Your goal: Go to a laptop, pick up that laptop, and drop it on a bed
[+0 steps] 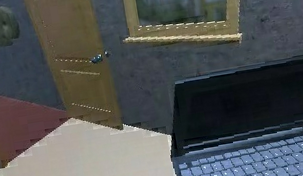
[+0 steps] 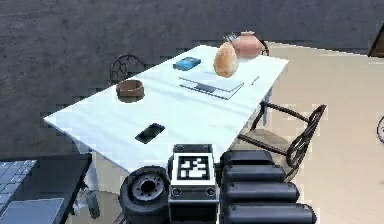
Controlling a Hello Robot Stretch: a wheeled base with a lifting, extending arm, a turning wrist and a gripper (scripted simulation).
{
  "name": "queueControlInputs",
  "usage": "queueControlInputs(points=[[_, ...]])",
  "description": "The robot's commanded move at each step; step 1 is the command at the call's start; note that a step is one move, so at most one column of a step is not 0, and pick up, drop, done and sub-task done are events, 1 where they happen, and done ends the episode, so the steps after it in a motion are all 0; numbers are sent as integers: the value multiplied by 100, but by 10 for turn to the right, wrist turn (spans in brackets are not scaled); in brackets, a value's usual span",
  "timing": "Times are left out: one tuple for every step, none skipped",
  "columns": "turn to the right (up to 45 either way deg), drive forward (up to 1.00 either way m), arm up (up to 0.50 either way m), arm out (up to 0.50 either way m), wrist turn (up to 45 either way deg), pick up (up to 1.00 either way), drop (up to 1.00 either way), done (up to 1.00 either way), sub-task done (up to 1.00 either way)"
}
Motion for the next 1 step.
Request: queueControlInputs(points=[[0,25,0,0,0,0,0,0,0]])
